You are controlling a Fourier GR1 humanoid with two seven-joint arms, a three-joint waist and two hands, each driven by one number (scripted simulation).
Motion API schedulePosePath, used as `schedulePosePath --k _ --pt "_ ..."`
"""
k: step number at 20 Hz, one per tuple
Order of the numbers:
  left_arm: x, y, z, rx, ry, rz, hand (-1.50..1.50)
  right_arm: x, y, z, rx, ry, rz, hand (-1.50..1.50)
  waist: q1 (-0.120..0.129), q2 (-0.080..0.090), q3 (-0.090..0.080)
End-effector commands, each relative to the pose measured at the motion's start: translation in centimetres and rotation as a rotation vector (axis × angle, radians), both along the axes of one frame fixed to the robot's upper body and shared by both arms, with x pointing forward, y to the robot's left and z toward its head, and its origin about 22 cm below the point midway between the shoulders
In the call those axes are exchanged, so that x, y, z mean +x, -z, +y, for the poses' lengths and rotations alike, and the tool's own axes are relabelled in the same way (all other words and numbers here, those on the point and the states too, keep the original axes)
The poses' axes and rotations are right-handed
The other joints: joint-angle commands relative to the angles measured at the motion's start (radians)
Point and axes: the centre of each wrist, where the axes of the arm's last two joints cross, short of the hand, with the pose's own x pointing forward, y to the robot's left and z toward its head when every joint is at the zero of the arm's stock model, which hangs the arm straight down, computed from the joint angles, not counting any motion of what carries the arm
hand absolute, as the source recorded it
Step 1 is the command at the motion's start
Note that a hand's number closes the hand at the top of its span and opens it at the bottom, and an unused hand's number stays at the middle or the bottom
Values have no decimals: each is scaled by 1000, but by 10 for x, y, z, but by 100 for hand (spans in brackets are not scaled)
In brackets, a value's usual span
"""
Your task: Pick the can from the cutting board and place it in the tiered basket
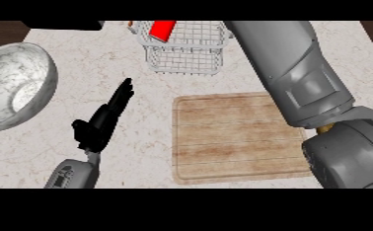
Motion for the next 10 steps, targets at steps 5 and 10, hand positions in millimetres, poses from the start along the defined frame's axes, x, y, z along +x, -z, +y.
schedulePosePath --k 5,10 --pt "-2 3 12 -5 -34 13 0 16 -9 -85 -2 374 -220 -150 -25 -5 1" --pt "-14 4 5 -21 -35 8 0 13 -26 -161 132 422 -316 -150 -39 -16 2"
